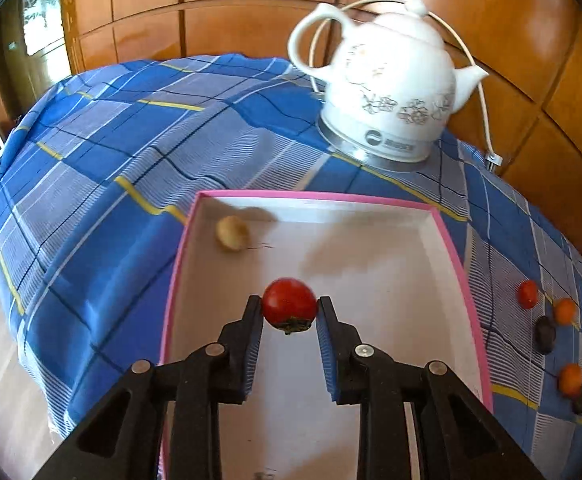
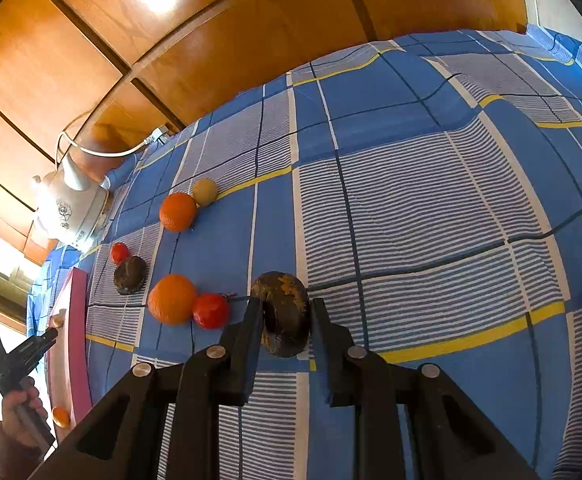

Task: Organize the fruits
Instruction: 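Lower the cherry tomato into the tray and open the left tool, then carry the dark brown fruit into the tray and open the right tool, then grasp an orange with the left tool while the right tool moves back toward the fruit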

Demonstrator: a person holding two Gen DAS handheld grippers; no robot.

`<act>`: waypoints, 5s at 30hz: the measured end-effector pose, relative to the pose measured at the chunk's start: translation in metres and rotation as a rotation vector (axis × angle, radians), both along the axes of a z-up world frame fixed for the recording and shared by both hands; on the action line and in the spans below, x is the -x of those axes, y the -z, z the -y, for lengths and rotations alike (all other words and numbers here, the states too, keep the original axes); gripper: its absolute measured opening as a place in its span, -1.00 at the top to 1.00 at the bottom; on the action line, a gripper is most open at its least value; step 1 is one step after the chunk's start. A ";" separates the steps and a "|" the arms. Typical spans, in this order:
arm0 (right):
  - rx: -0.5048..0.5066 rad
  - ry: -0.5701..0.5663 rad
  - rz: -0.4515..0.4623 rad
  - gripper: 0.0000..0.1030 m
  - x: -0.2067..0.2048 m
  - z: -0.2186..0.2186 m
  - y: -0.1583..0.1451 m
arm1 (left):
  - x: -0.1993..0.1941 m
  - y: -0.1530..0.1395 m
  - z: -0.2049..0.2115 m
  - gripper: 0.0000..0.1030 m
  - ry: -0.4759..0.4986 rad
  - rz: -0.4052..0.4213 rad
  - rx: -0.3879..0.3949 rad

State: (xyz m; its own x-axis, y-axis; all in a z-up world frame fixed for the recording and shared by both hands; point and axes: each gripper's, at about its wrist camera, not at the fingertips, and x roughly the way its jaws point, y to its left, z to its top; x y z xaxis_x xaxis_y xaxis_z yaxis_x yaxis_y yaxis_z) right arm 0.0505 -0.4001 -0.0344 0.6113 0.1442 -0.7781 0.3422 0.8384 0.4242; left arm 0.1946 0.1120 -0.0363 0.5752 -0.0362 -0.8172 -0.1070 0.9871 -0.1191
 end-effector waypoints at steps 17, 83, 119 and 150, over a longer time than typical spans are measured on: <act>0.004 0.016 0.070 0.54 0.008 0.001 -0.019 | 0.084 -0.043 0.038 -0.08 0.059 0.145 -0.040; 0.180 -0.350 0.058 0.41 -0.001 -0.137 -0.028 | 0.141 -0.038 0.052 -0.58 0.121 0.166 -0.083; 0.183 -0.022 0.032 0.38 -0.009 0.077 -0.060 | 0.084 -0.020 0.265 -0.17 0.639 -0.068 0.176; 0.194 -0.131 0.017 0.37 -0.017 0.047 -0.057 | 0.086 0.020 0.279 0.20 0.574 0.044 0.032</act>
State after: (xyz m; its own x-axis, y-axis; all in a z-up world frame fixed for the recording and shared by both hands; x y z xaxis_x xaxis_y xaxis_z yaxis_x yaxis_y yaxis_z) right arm 0.0678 -0.4468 0.0228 0.6107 0.0719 -0.7886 0.2195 0.9415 0.2558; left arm 0.1089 -0.1672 -0.0559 0.4894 -0.3766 -0.7866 0.4501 0.8816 -0.1421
